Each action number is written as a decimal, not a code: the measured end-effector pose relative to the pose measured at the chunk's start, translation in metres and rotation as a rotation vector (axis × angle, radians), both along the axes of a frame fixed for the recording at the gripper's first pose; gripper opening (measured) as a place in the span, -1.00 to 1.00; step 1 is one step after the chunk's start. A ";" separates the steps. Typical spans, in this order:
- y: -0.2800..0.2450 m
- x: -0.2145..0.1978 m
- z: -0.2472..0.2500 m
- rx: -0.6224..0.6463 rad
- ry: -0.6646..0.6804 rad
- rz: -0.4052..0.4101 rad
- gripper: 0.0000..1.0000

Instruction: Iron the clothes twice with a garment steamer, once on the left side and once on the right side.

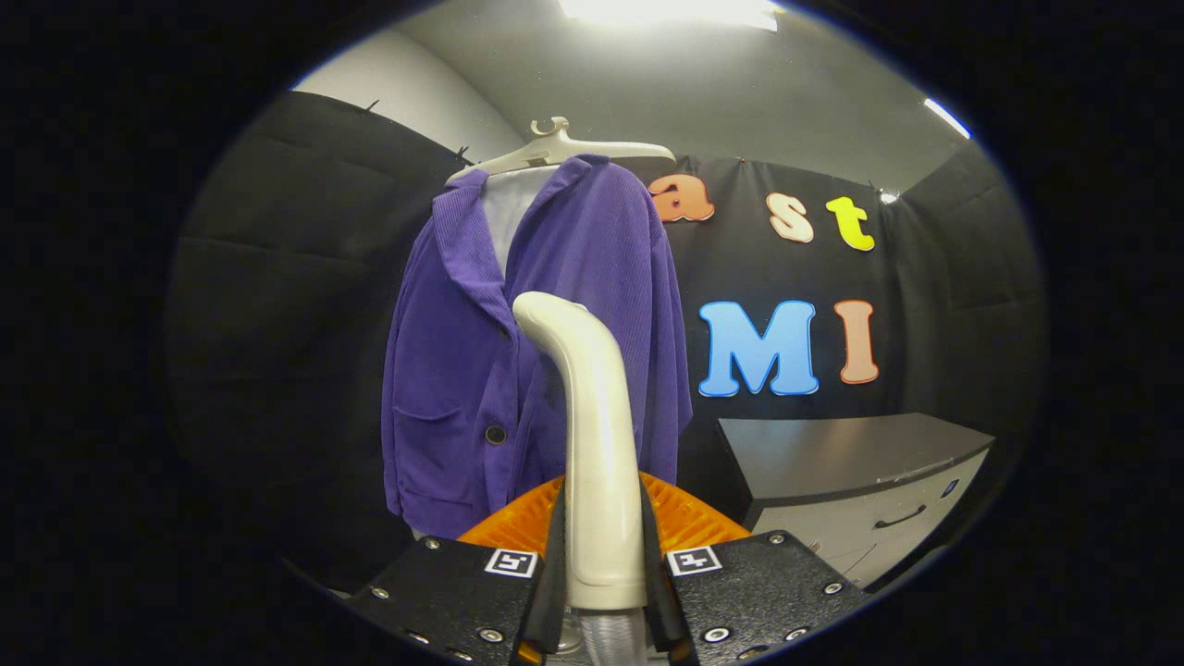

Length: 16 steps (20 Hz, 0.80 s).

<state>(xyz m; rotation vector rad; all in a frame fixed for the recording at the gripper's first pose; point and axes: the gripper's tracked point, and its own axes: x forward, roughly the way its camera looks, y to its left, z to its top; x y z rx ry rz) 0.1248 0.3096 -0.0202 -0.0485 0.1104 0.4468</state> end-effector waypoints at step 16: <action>-0.007 -0.048 -0.100 -0.049 0.012 -0.024 -0.28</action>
